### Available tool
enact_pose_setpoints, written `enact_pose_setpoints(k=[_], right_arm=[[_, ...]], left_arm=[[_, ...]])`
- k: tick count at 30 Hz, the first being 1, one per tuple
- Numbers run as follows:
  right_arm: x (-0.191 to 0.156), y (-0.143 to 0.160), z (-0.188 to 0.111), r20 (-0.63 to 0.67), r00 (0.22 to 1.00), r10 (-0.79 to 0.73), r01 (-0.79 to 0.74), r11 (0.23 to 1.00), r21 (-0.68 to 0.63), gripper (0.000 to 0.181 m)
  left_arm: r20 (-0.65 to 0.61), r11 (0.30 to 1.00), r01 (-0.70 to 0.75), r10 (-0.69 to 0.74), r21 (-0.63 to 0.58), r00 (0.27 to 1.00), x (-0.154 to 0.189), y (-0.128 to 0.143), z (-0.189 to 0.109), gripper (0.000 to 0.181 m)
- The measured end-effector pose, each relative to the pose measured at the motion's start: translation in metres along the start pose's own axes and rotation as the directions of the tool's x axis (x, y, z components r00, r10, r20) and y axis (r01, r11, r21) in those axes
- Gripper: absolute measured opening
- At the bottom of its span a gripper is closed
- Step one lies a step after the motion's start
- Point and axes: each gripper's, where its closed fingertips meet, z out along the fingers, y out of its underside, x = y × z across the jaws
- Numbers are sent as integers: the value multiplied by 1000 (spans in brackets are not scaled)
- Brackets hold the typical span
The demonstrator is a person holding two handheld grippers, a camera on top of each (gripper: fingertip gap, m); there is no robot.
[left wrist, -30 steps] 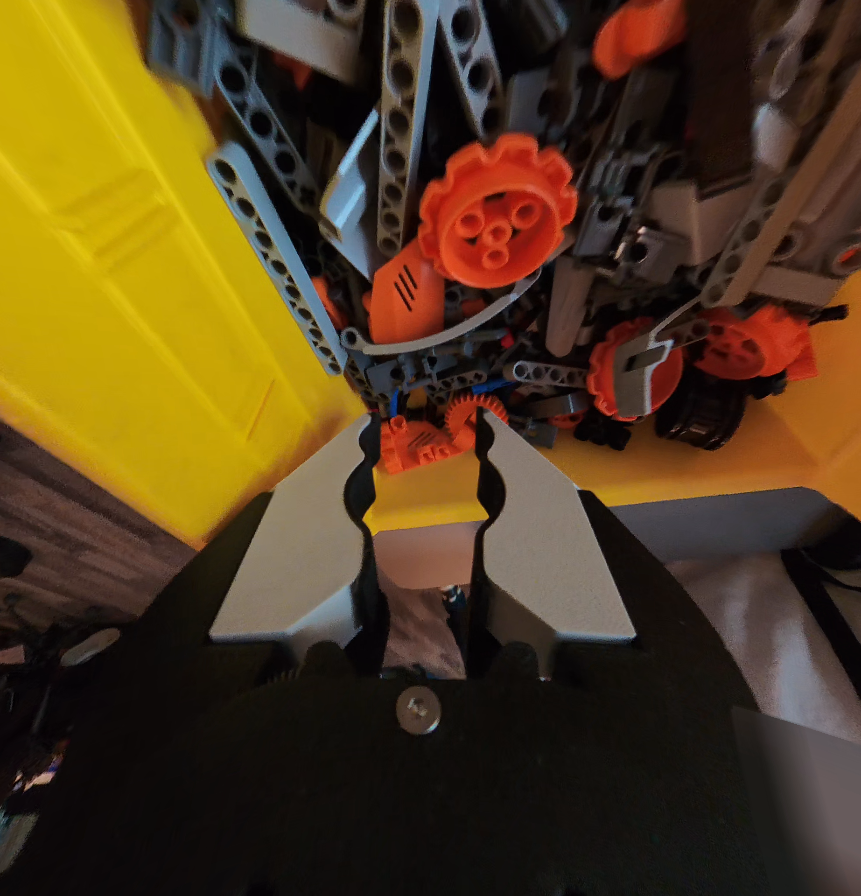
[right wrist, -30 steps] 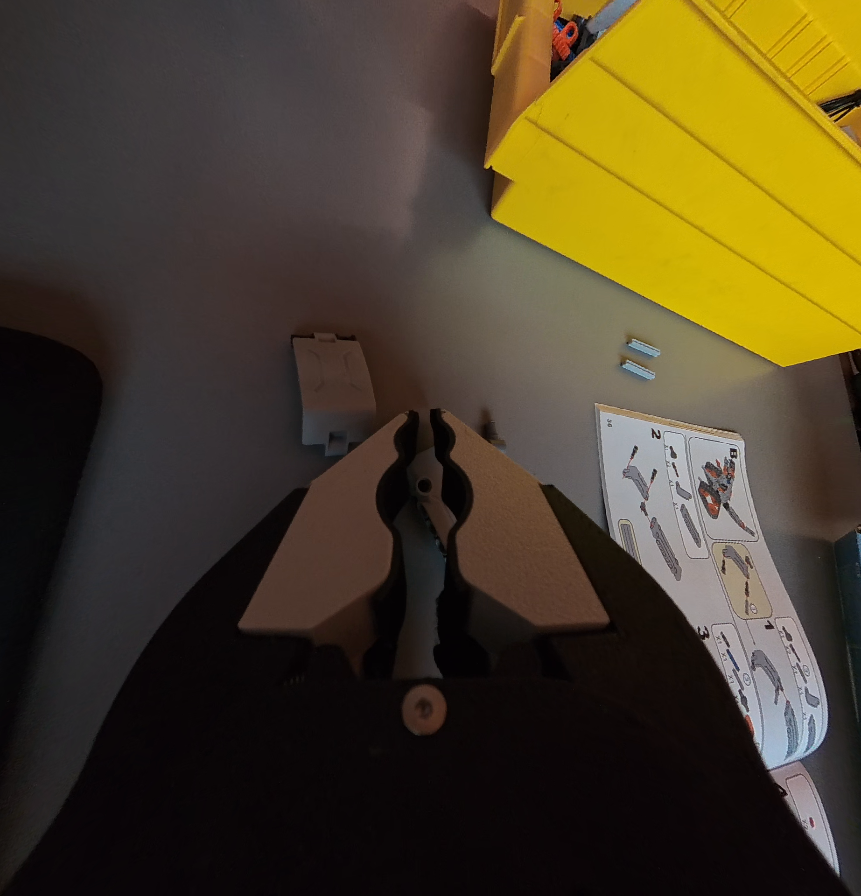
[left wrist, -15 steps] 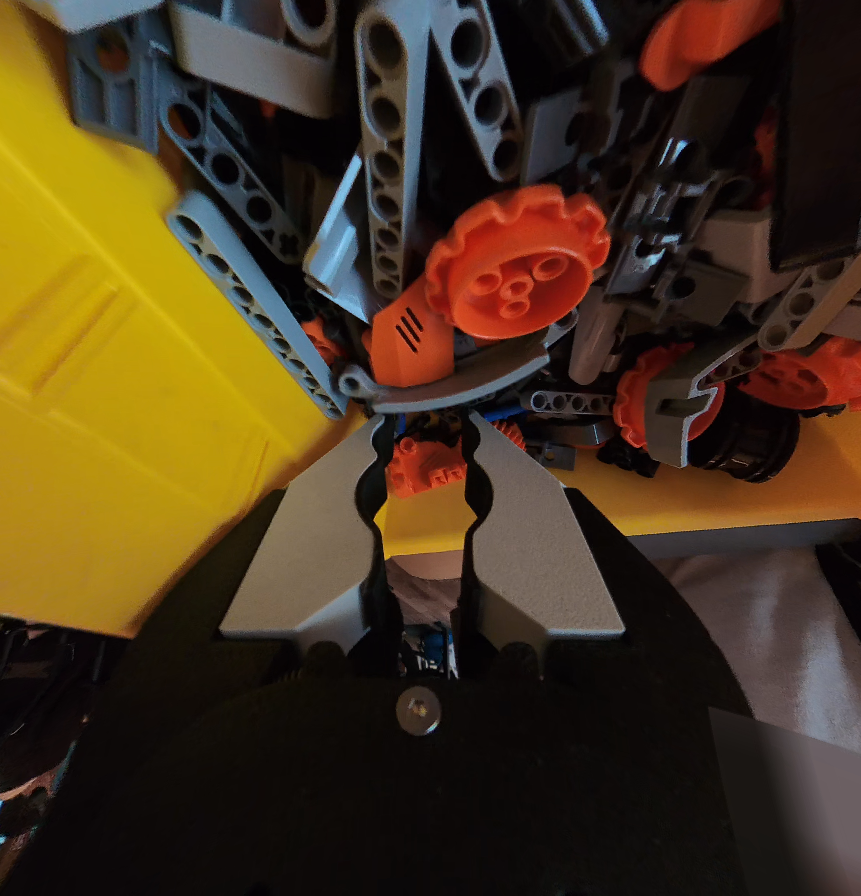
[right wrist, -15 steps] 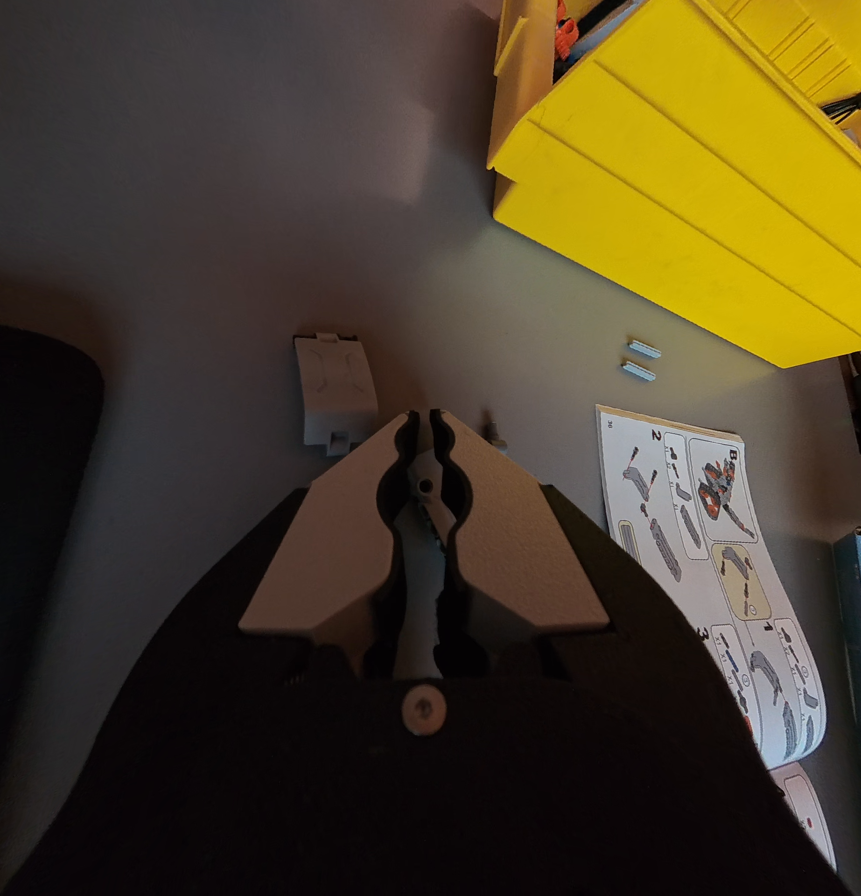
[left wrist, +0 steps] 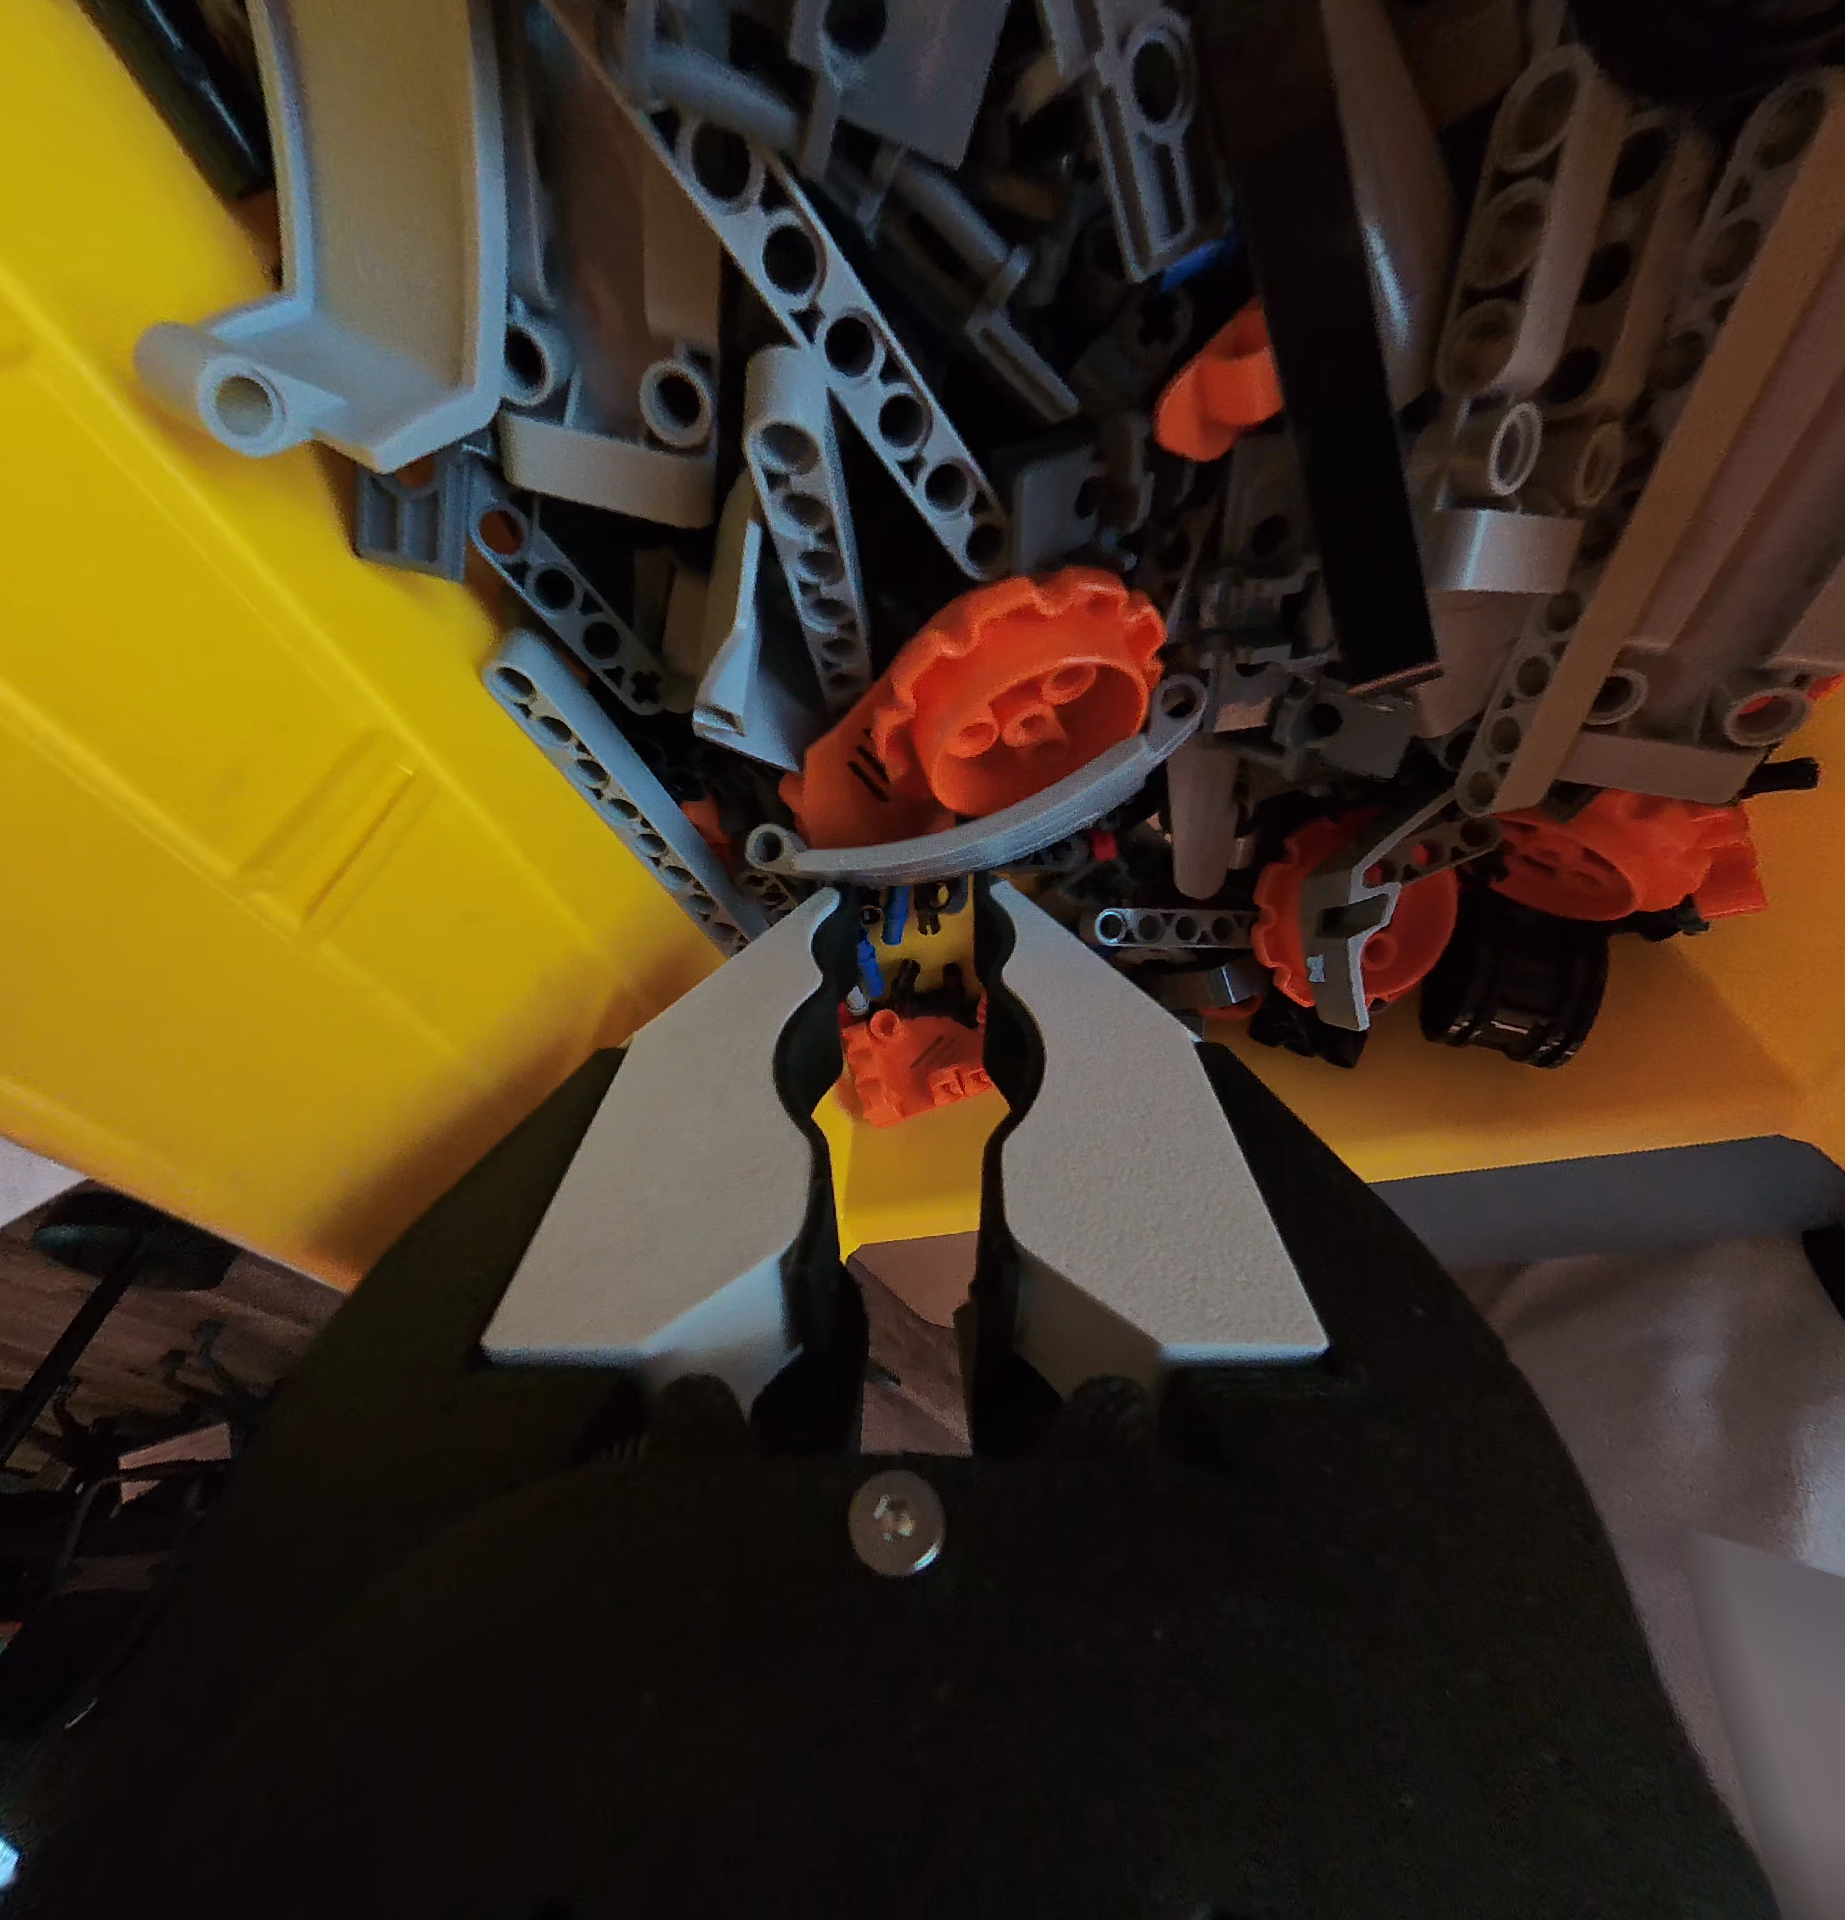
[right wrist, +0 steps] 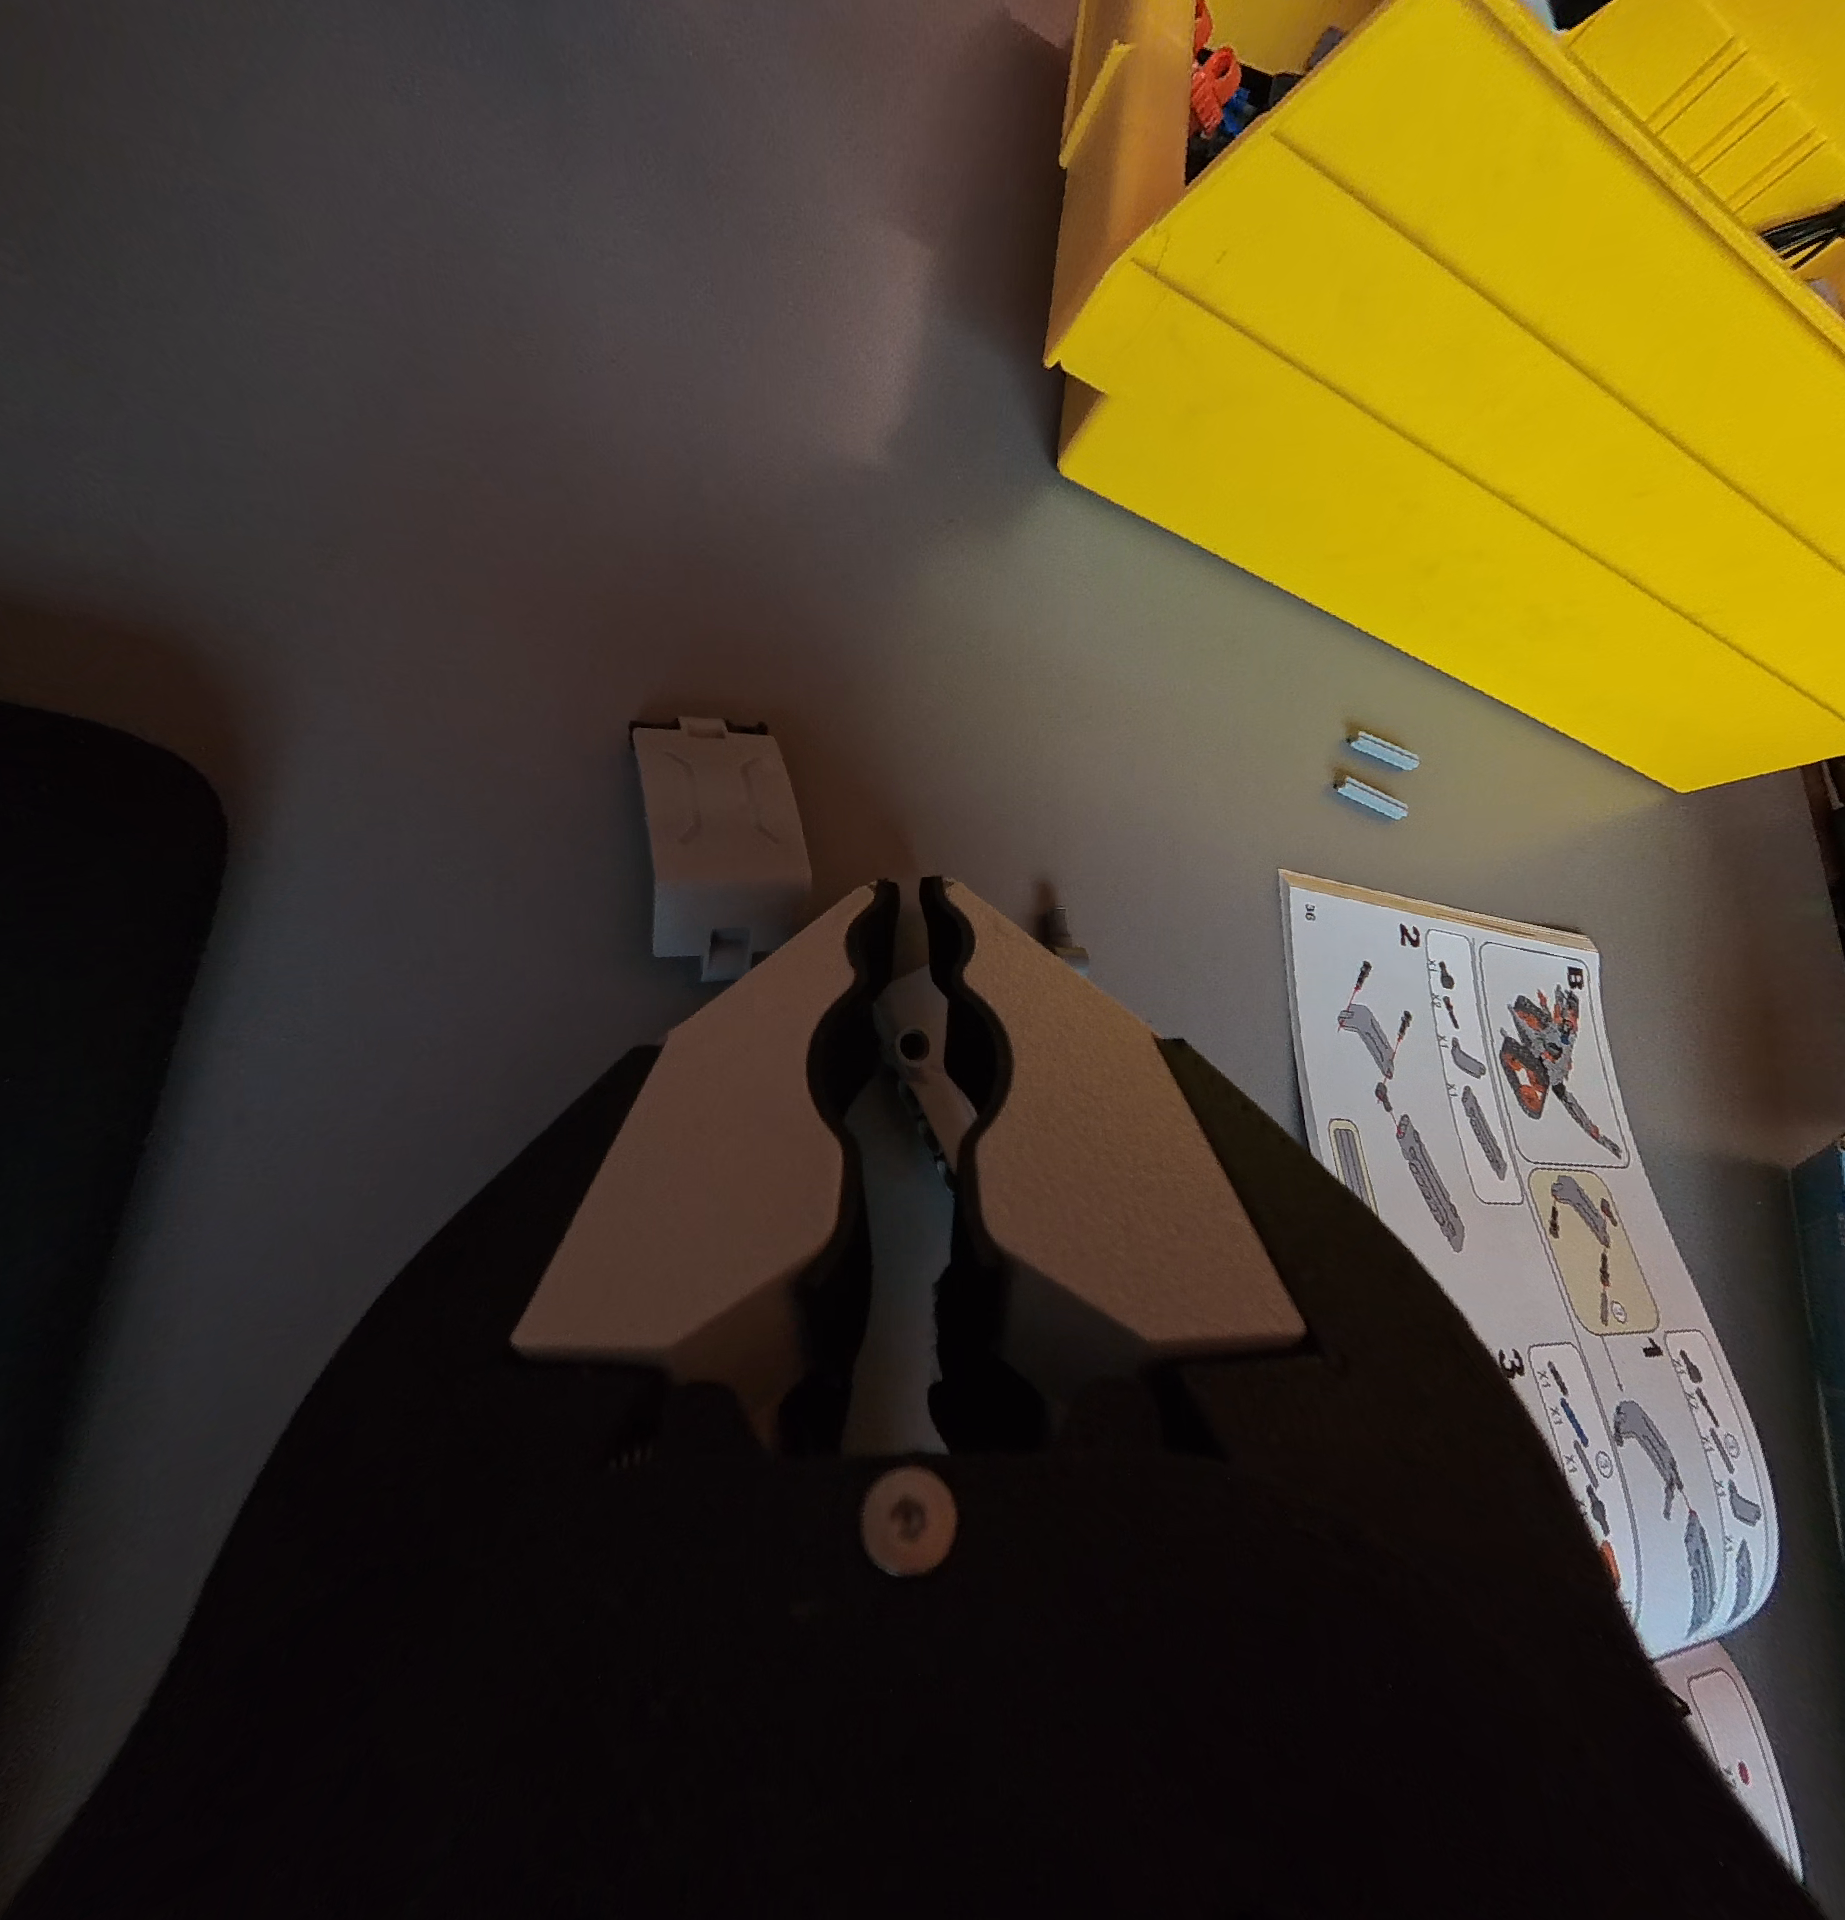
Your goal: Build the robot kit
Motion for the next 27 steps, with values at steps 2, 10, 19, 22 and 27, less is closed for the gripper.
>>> enact_pose_setpoints(k=[2,10,19,22,27], right_arm=[[0,1,-1,-5,1000,-17,17,1000,-4,5],[90,0,-62,-418,898,134,-93,989,118,3],[60,-2,-43,-192,966,172,-144,978,151,5],[37,-7,-34,-118,990,75,-60,991,121,7],[17,-9,-28,-30,999,14,-10,994,113,11]], left_arm=[[0,1000,-6,6,10,1000,1,-2,-1,20],[16,997,-45,45,56,999,7,-13,-7,20],[15,994,-69,68,83,998,13,-19,-10,16],[12,993,-72,71,96,997,14,-20,-12,17],[11,989,-91,90,117,996,18,-22,-16,16]])
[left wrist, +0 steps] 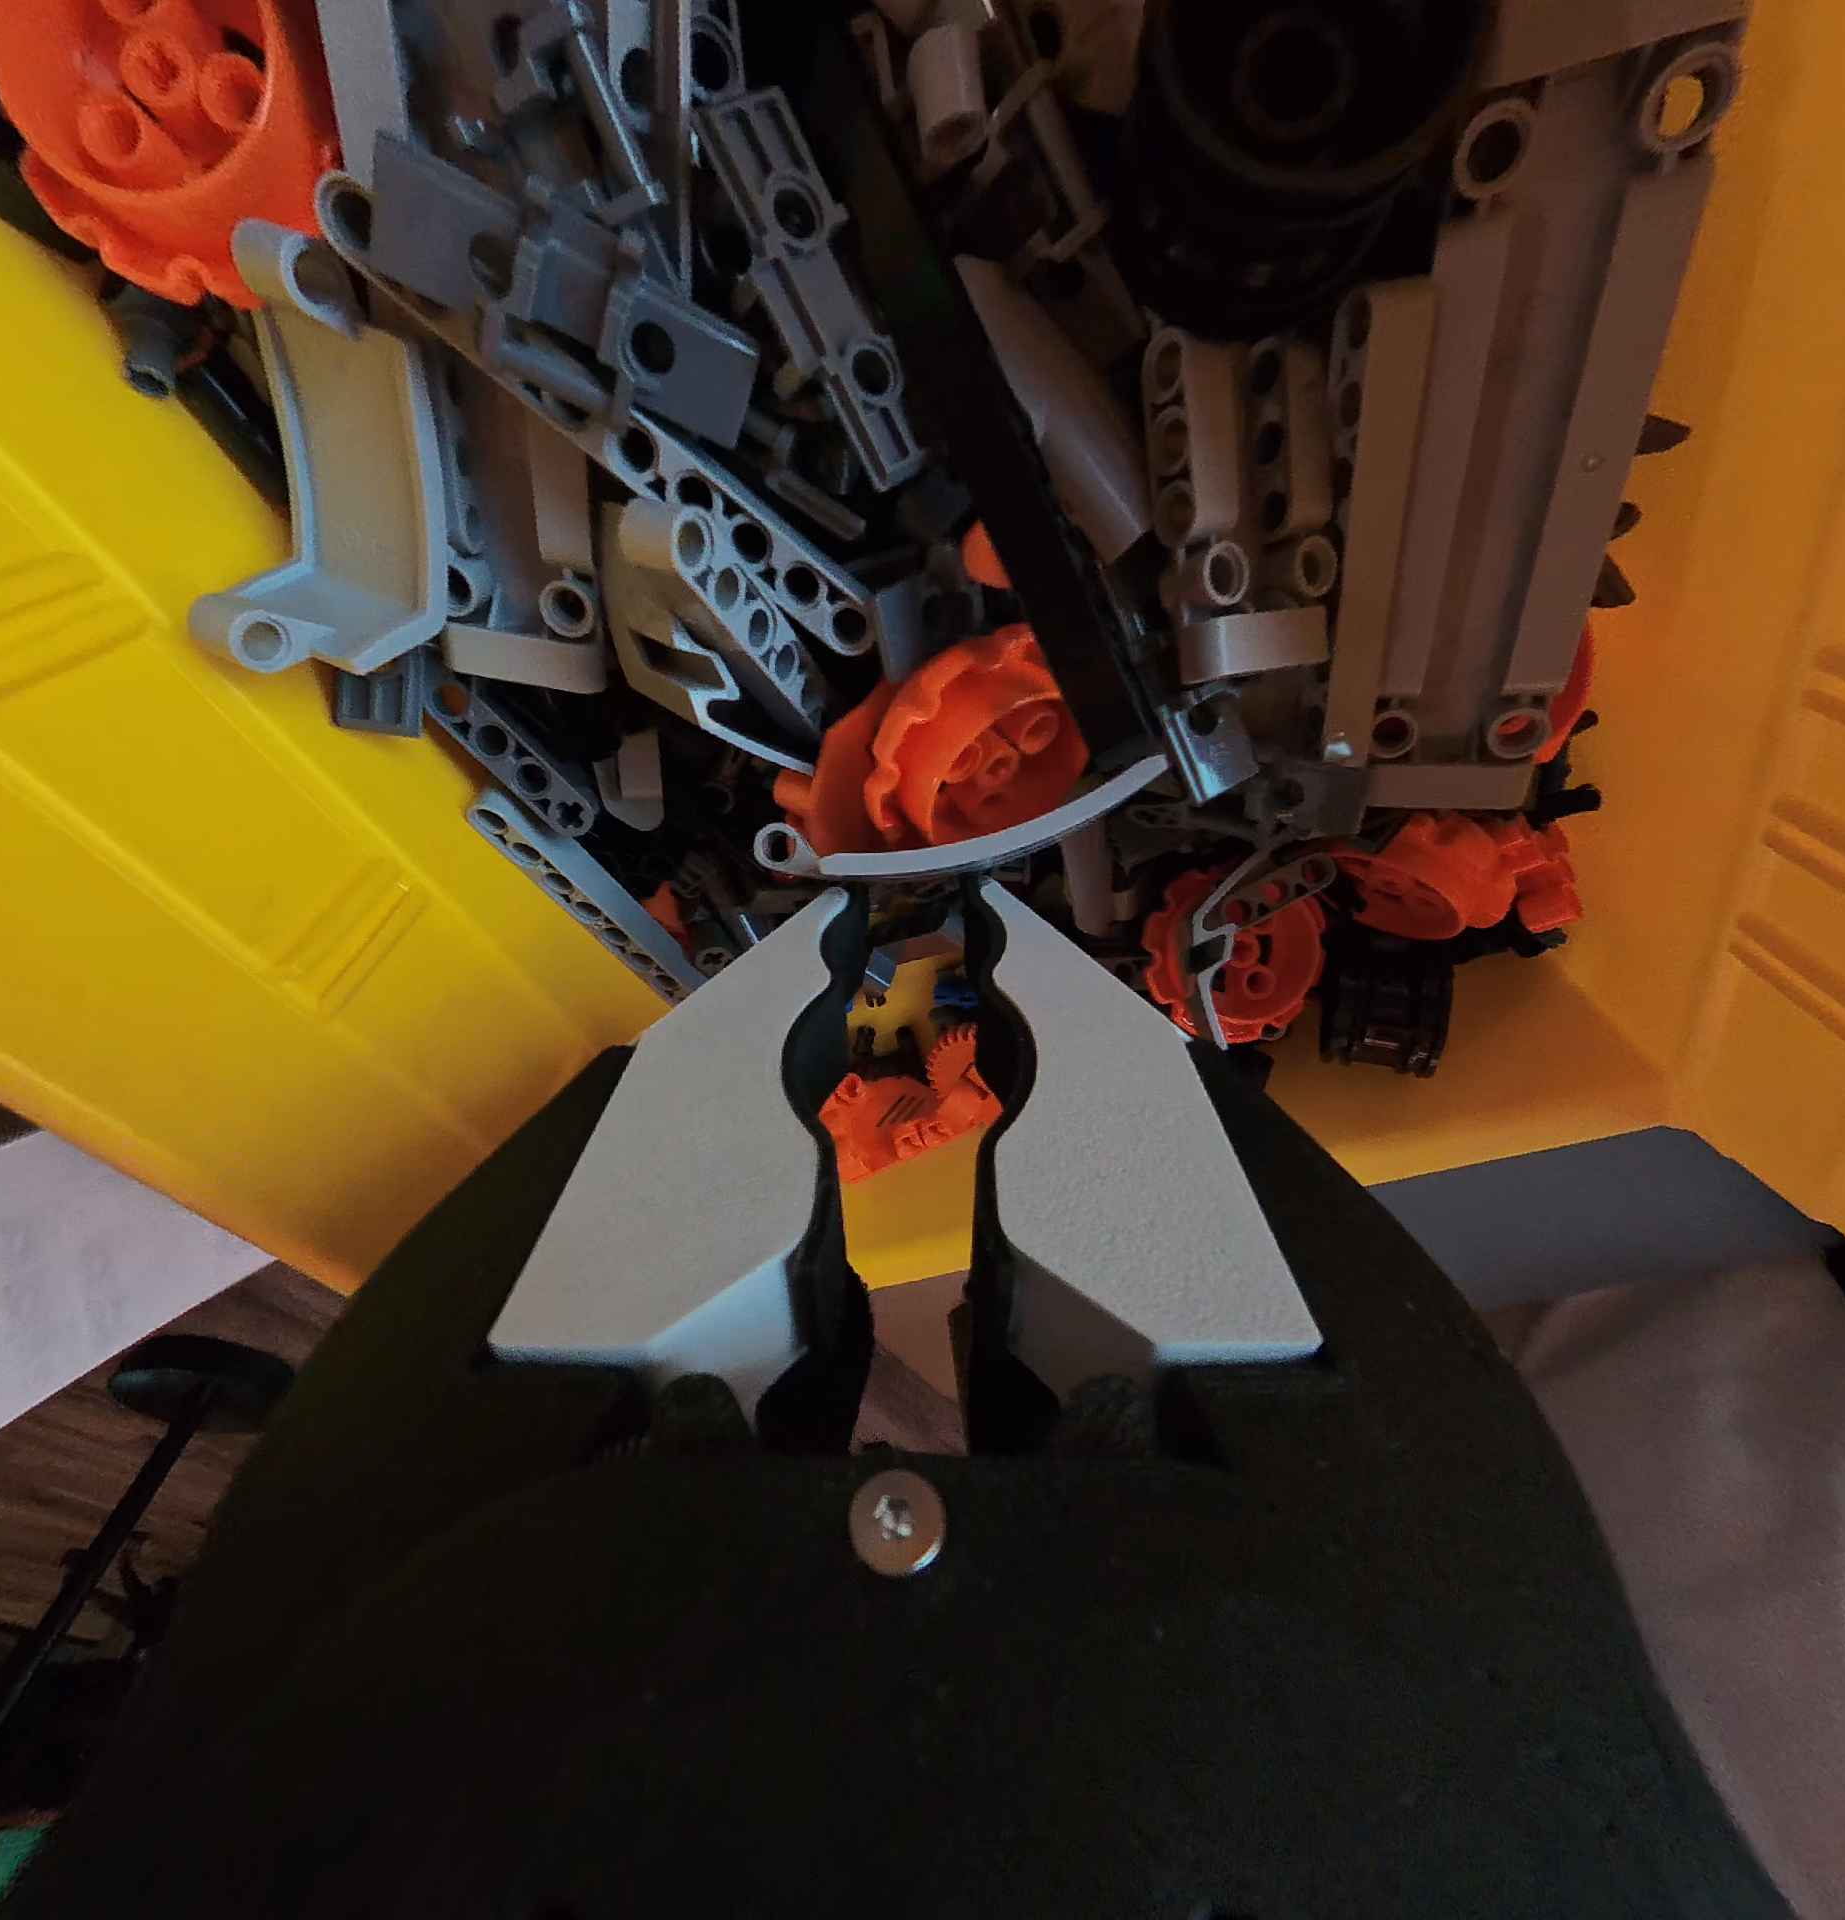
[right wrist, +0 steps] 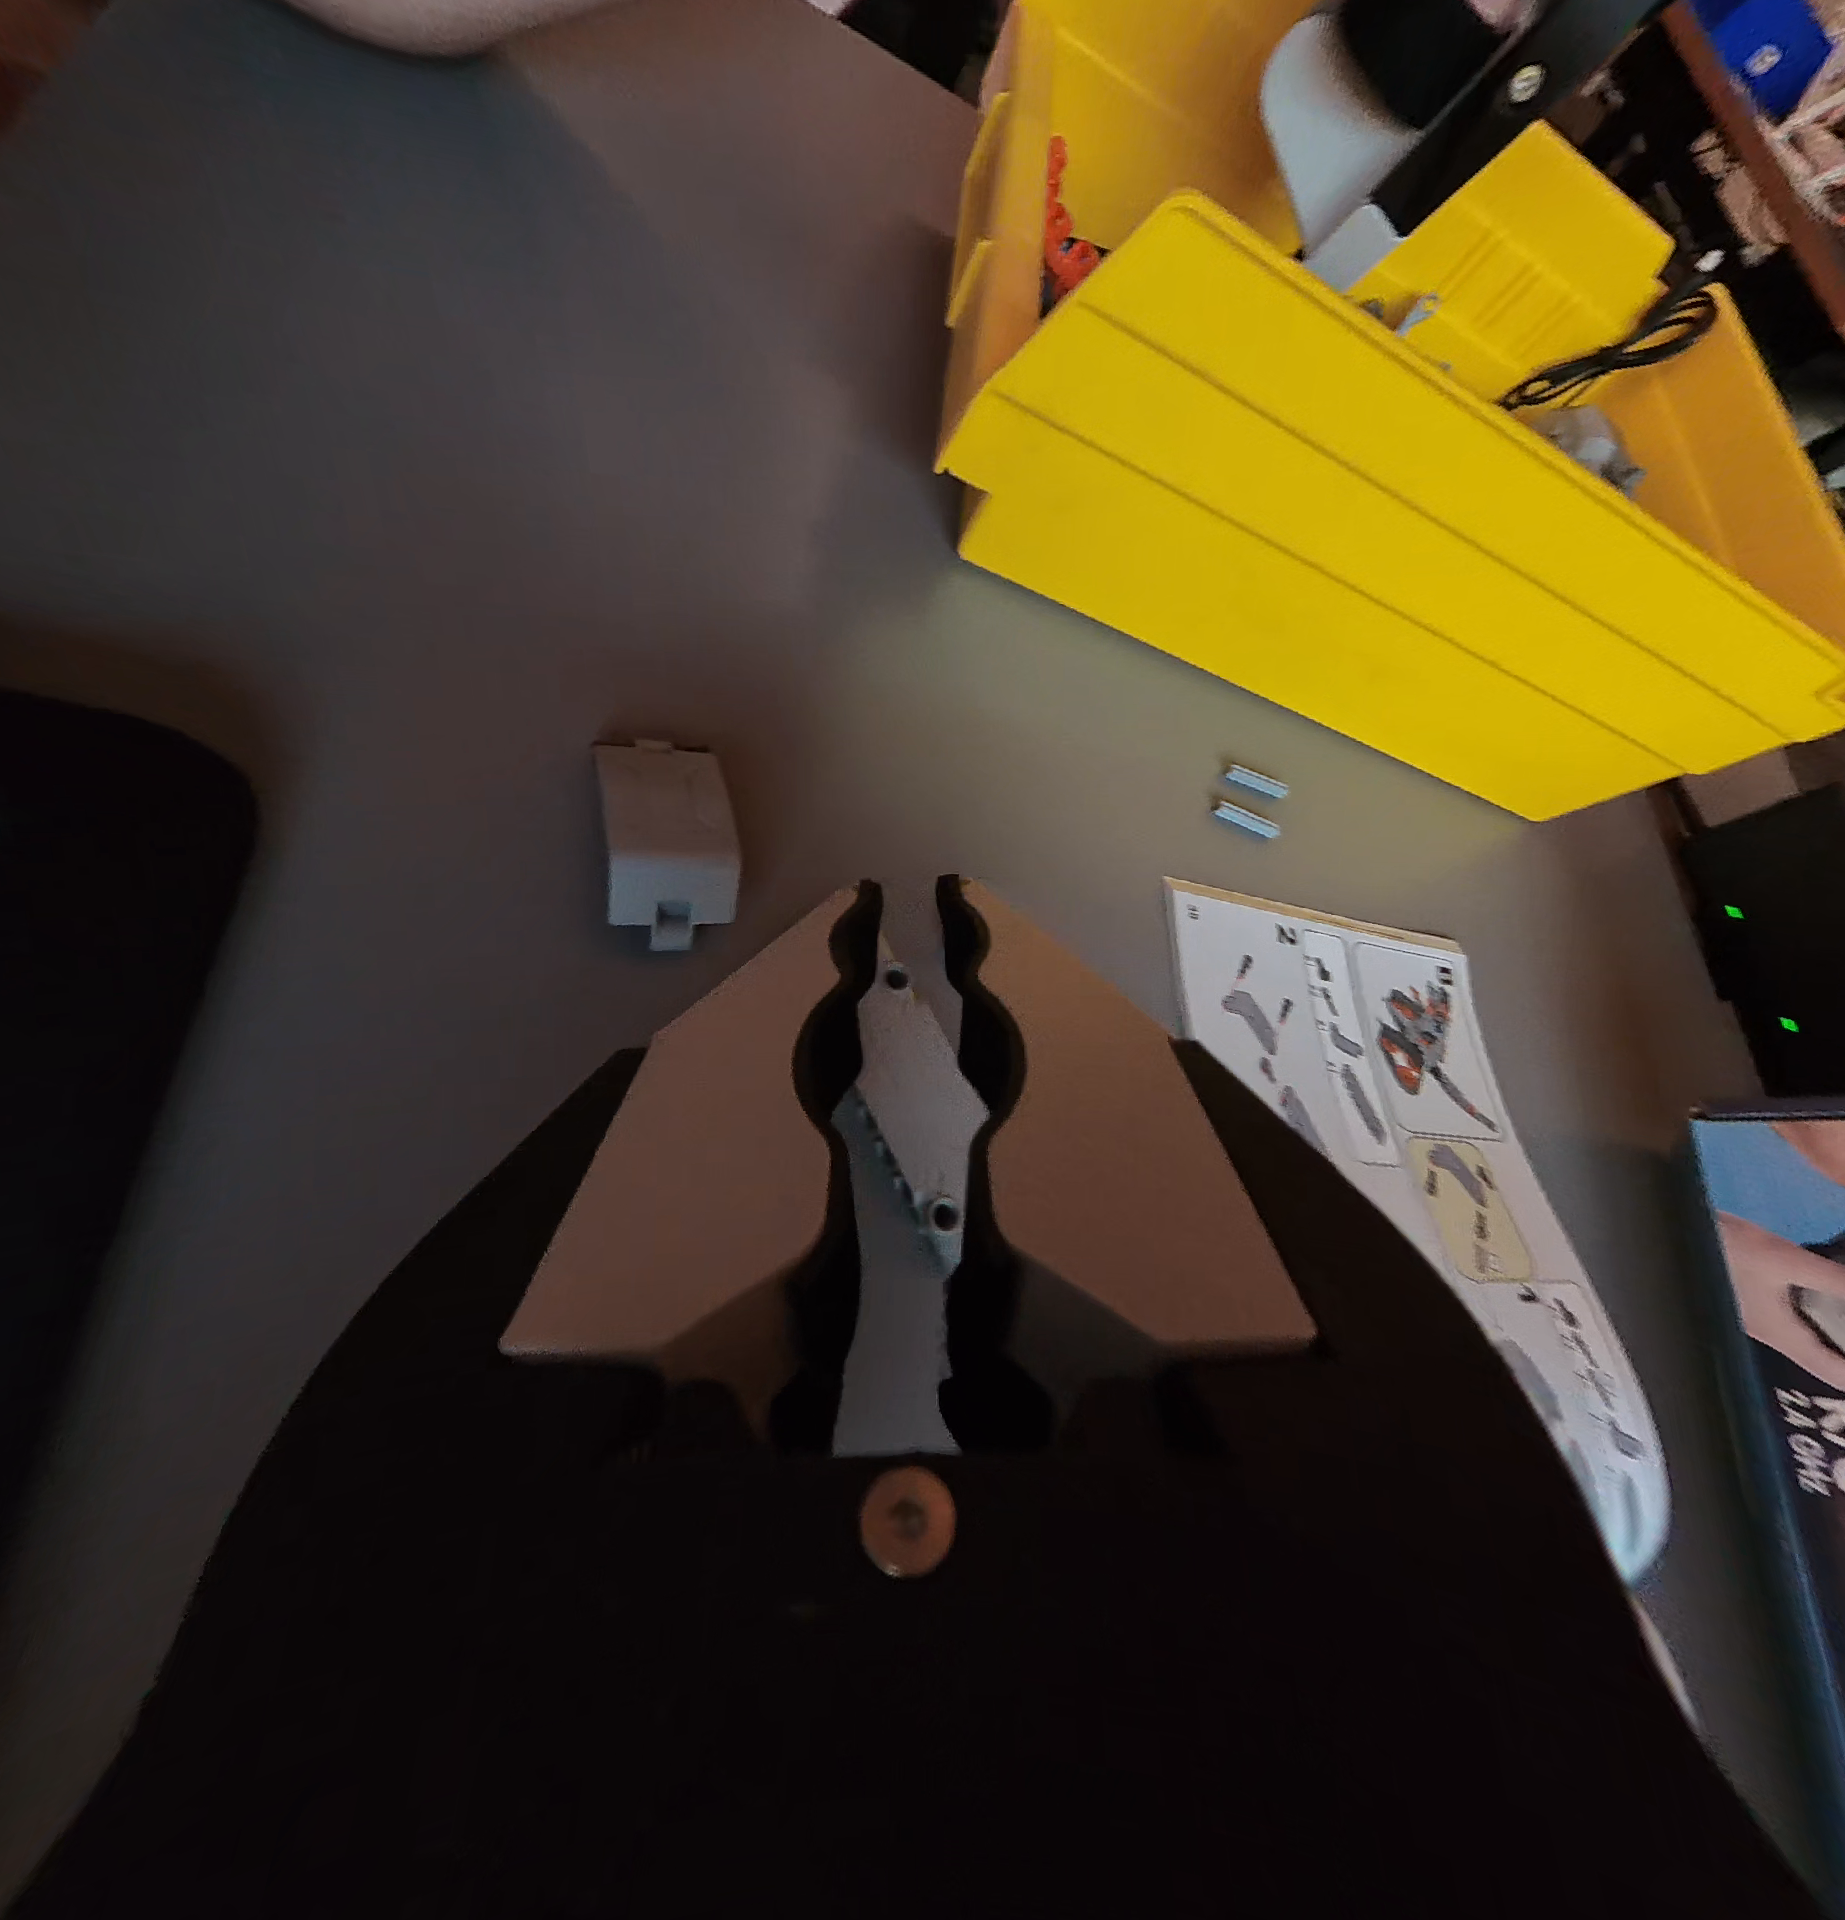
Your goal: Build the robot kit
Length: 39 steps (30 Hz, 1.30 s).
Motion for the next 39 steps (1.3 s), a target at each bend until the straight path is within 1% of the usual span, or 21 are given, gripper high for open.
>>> enact_pose_setpoints(k=[2,4,5,6,7,9,10,12,15,16,18,22,25,27,28,30,33,36,39], right_arm=[[-6,0,1,46,999,26,-26,1000,4,11],[-6,2,2,41,999,27,-26,1000,-5,12],[-5,2,2,37,999,21,-21,1000,-7,12],[-6,2,2,38,999,20,-20,1000,-6,12],[-6,2,2,41,999,21,-21,1000,-6,12],[-7,1,2,42,999,19,-19,1000,-5,12],[-7,2,2,43,999,17,-17,1000,-7,12],[-7,3,3,43,999,14,-14,1000,-16,12],[-8,4,4,45,999,10,-9,1000,-19,12],[-9,5,4,46,999,9,-8,1000,-21,12],[-9,5,4,48,999,8,-7,1000,-23,12],[-9,6,5,47,999,10,-9,1000,-22,12],[-8,7,5,46,999,12,-11,1000,-24,12],[-8,7,5,48,999,17,-15,1000,-25,12],[-8,8,6,48,999,18,-16,999,-27,12],[-8,9,6,47,999,16,-15,1000,-28,12],[-8,10,6,48,999,12,-10,999,-34,12],[-10,11,8,51,999,5,-3,999,-43,12],[-11,12,8,54,999,1,2,999,-47,12]], left_arm=[[3,1000,-8,8,5,1000,1,-1,-1,16],[-3,999,-28,28,15,1000,4,-3,-2,15],[-46,998,-39,41,40,998,12,-8,-3,12],[-93,996,-52,60,79,994,22,-15,-6,5],[-109,992,-59,72,115,991,28,-22,-10,3],[-79,990,-62,73,123,994,27,-27,-11,5],[-76,993,-69,77,99,994,27,-24,-7,11],[-63,995,-77,80,59,995,24,-20,-1,14],[-67,997,-51,55,60,996,22,-21,-1,17],[-66,997,-42,46,66,997,21,-21,-2,22],[-51,998,-19,22,62,998,17,-15,-5,29],[9,997,71,-71,1,997,2,15,-9,43],[20,988,120,-118,-95,993,-4,42,-3,38],[6,975,127,-128,-180,992,-3,59,5,39],[-11,970,130,-135,-206,991,-1,63,7,37],[-32,971,152,-160,-186,987,0,58,8,30],[-59,971,152,-166,-184,984,4,56,9,35],[-47,972,149,-161,-183,986,3,56,9,40],[-60,971,150,-163,-185,985,4,57,9,39]])
